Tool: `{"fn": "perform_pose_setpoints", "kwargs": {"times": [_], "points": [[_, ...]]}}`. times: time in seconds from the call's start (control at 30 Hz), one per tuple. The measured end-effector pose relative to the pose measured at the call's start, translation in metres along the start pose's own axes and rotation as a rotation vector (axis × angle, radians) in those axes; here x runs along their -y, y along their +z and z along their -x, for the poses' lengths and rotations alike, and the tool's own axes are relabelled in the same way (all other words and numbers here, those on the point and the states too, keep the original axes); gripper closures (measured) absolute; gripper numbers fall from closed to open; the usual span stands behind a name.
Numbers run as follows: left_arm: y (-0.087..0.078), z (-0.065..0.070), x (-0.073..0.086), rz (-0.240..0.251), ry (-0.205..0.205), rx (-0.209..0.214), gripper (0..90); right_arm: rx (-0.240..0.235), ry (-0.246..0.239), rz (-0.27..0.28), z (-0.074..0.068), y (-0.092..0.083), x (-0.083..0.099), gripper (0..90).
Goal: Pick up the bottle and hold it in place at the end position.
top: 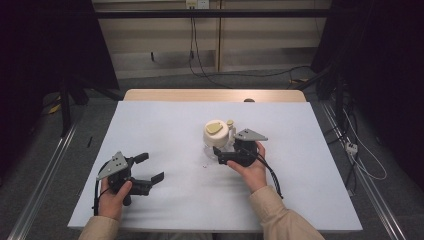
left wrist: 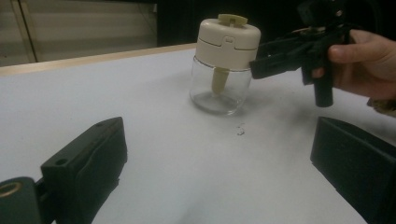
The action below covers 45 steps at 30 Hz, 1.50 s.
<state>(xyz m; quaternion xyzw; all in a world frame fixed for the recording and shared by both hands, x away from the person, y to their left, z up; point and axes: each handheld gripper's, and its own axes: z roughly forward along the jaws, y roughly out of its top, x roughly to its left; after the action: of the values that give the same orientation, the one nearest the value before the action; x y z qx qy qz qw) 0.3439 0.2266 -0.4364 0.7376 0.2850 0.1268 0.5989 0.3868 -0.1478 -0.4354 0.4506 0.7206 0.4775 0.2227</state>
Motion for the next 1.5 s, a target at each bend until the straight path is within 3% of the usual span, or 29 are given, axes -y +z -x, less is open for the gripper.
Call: {"fn": "perform_pose_setpoints", "kwargs": {"times": [0.13,0.27,0.5,0.57,0.63,0.83,0.9,0.97,1.07,1.13,1.5], "points": [[0.000,0.002,-0.002,-0.007,0.002,-0.003,3.4,-0.013,-0.028,0.000,0.001,-0.008,-0.004,10.3],[0.003,0.004,-0.006,-0.014,0.006,0.002,3.3,-0.056,-0.013,0.008,0.000,-0.018,-0.010,16.8],[0.013,0.006,-0.013,-0.027,-0.017,0.003,3.4,-0.089,-0.031,0.011,0.003,-0.035,-0.022,44.6],[0.014,0.007,-0.015,-0.028,-0.007,0.007,3.5,-0.080,-0.037,0.023,0.005,-0.039,-0.025,51.7],[0.016,0.008,-0.018,-0.029,-0.002,0.001,3.6,-0.110,-0.040,0.026,0.007,-0.043,-0.029,62.1],[0.023,0.010,-0.025,-0.037,-0.006,-0.007,4.0,-0.114,-0.041,0.057,0.010,-0.046,-0.039,78.5],[0.026,0.010,-0.027,-0.042,-0.012,-0.007,4.2,-0.102,-0.046,0.064,0.010,-0.045,-0.043,88.4],[0.030,0.010,-0.028,-0.048,-0.014,0.000,4.5,-0.138,-0.046,0.057,0.011,-0.043,-0.048,90.0],[0.037,0.010,-0.029,-0.067,-0.012,0.013,4.6,-0.123,-0.081,0.053,0.009,-0.039,-0.053,90.0],[0.042,0.011,-0.030,-0.078,-0.014,0.020,4.8,-0.133,-0.071,0.054,0.009,-0.036,-0.055,90.0],[0.057,0.012,-0.036,-0.095,-0.021,0.046,4.9,-0.121,-0.119,0.035,0.005,-0.024,-0.051,90.0]]}}
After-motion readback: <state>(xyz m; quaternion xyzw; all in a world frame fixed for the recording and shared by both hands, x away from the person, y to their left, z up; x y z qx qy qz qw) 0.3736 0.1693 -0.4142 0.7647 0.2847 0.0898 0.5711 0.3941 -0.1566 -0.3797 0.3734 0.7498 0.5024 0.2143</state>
